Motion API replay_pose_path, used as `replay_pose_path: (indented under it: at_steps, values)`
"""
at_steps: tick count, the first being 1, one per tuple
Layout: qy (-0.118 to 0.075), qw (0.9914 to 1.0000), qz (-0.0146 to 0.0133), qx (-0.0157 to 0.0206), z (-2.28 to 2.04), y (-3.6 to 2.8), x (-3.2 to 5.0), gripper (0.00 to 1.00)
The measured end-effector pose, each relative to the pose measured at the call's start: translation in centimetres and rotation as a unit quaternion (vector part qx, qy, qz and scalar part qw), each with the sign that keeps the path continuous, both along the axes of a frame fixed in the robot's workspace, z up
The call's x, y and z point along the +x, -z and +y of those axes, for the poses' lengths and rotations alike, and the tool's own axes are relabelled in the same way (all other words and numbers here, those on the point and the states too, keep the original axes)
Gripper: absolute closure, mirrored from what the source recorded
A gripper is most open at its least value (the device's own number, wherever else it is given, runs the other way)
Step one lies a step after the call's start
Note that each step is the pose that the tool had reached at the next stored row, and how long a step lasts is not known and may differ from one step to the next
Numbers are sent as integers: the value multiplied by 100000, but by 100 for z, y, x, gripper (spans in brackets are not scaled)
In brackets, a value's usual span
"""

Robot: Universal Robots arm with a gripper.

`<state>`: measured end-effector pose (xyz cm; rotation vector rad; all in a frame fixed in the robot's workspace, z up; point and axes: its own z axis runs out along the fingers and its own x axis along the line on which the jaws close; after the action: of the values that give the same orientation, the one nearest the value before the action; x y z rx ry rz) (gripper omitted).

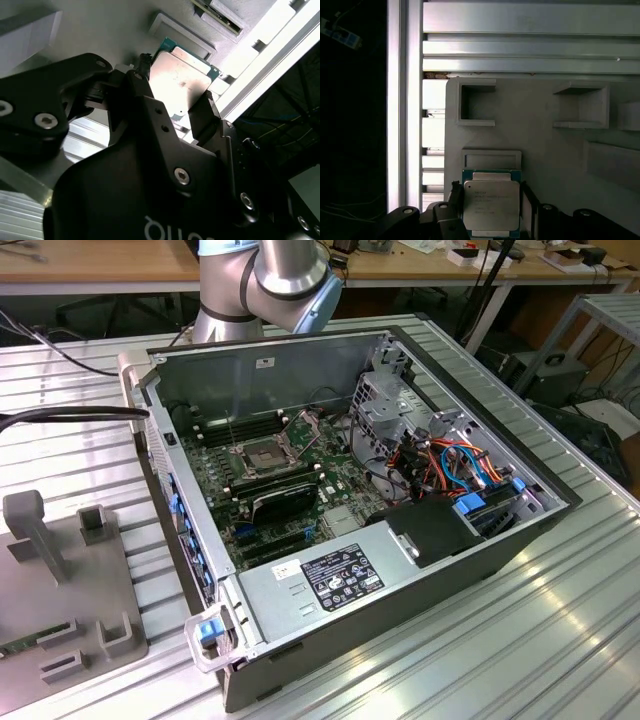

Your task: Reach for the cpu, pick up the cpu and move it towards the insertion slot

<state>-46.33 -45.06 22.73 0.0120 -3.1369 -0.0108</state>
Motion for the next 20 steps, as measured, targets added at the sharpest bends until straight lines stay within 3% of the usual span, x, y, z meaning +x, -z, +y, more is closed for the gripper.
replay_pose_path:
  at_steps: [20]
  values:
    - [0,100000,48,-4,0,-91,0,45]
